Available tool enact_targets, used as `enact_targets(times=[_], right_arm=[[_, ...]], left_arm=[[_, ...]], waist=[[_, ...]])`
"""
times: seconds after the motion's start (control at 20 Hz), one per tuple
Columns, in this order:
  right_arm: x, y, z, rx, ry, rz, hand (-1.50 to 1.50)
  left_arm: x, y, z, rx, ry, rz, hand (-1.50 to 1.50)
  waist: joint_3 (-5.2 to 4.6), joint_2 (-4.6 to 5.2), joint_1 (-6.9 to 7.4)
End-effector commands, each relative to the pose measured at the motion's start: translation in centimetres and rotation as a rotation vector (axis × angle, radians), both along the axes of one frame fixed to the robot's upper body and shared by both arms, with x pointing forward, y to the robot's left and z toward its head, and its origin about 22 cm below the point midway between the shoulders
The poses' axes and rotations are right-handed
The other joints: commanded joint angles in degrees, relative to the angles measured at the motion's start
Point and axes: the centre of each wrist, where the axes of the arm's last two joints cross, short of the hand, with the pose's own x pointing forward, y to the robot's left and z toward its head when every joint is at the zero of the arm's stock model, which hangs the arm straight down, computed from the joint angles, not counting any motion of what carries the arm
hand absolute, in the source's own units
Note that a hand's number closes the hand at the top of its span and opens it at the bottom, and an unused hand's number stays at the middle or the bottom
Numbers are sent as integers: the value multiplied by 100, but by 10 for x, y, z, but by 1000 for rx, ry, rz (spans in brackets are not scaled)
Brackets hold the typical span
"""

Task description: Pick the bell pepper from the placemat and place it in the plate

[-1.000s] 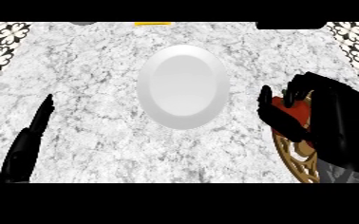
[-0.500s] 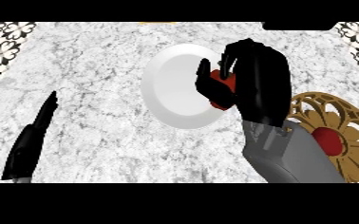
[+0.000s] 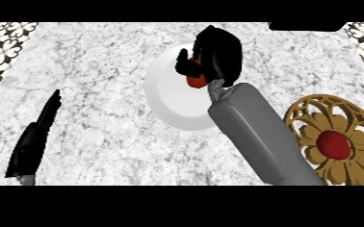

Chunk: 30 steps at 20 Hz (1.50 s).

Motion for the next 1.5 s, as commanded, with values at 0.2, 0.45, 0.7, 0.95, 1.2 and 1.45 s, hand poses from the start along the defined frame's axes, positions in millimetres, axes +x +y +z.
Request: enact_targets(times=[0.2, 0.45, 0.7, 0.95, 1.2, 1.45], right_arm=[[25, 18, -32, 141, 132, 32, 150], [45, 8, -61, 218, 116, -187, -150], [41, 1, -88, 260, 30, -140, -150], [43, 3, -56, 456, -183, -198, -150], [46, -24, -63, 523, -251, -341, -150], [20, -77, -54, 685, -381, -311, -150]], left_arm=[[3, -2, 7, -10, -11, -33, 0], [2, -4, -2, 3, -15, -55, 0], [1, -3, 9, -3, -5, -24, 0], [0, -1, -3, 5, 2, -3, 0], [-13, 13, 5, 16, 12, 39, 0], [-13, 13, 0, -10, 5, 43, 0]], waist=[[4, 15, 133], [1, 56, 244], [7, 20, 119], [5, -15, -29], [4, -63, -152], [12, -76, -286]])
